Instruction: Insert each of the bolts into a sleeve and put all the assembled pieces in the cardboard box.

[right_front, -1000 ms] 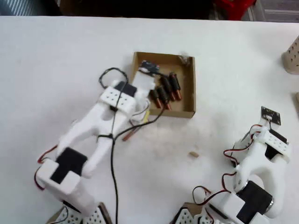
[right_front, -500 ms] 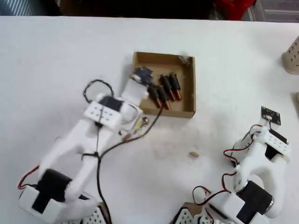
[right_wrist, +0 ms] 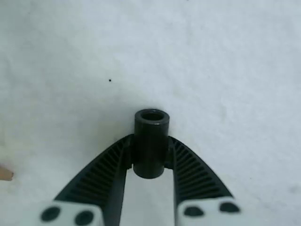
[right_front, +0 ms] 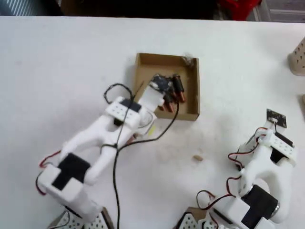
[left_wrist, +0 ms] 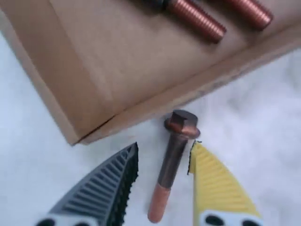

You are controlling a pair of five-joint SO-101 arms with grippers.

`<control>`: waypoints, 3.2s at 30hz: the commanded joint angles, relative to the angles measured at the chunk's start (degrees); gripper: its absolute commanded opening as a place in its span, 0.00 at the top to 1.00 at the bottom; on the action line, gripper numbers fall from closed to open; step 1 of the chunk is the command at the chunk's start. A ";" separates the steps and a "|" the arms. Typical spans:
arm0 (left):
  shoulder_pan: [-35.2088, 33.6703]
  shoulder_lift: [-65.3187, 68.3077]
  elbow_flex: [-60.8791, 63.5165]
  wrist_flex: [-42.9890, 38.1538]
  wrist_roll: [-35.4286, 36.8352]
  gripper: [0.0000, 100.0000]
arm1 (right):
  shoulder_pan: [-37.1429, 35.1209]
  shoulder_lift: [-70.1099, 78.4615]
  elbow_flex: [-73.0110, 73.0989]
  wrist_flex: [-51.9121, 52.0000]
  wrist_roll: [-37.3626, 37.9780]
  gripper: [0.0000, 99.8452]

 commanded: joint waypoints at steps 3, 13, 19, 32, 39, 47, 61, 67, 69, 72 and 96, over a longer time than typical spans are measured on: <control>-0.40 5.32 -8.62 2.20 -0.26 0.81 | -0.75 -1.63 -0.09 -0.84 0.53 0.98; -0.31 5.58 -8.70 6.07 -0.62 0.98 | -2.95 -1.71 0.44 -0.66 0.53 0.98; -1.54 2.77 -4.75 6.95 -0.62 0.98 | -2.86 -1.71 0.44 -0.66 0.00 0.98; -20.00 -14.20 16.44 -11.25 -1.23 0.98 | -8.13 -4.88 -1.93 -1.01 -0.09 0.98; -28.35 -14.64 17.93 -11.52 -7.56 0.98 | -12.18 -20.44 -2.11 -0.57 -0.09 0.98; -31.16 -14.64 17.93 -11.52 -7.65 0.98 | -29.05 -41.98 8.09 -2.68 -0.18 0.98; -31.25 -14.64 17.93 -11.52 -7.91 0.98 | -52.70 -54.20 30.24 -45.58 -14.51 0.98; -31.25 -14.64 17.93 -11.52 -7.91 0.98 | -60.00 -54.11 39.65 -69.14 -16.62 0.98; -31.25 -14.64 17.93 -11.52 -7.91 0.98 | -61.76 -54.11 39.91 -69.85 -16.62 0.98; -31.25 -14.64 17.93 -11.52 -7.91 0.98 | -63.34 -54.11 39.82 -70.90 -16.70 0.98; -30.64 -14.64 17.76 -11.96 -8.00 0.98 | -68.00 -0.40 26.20 -105.36 -16.70 0.98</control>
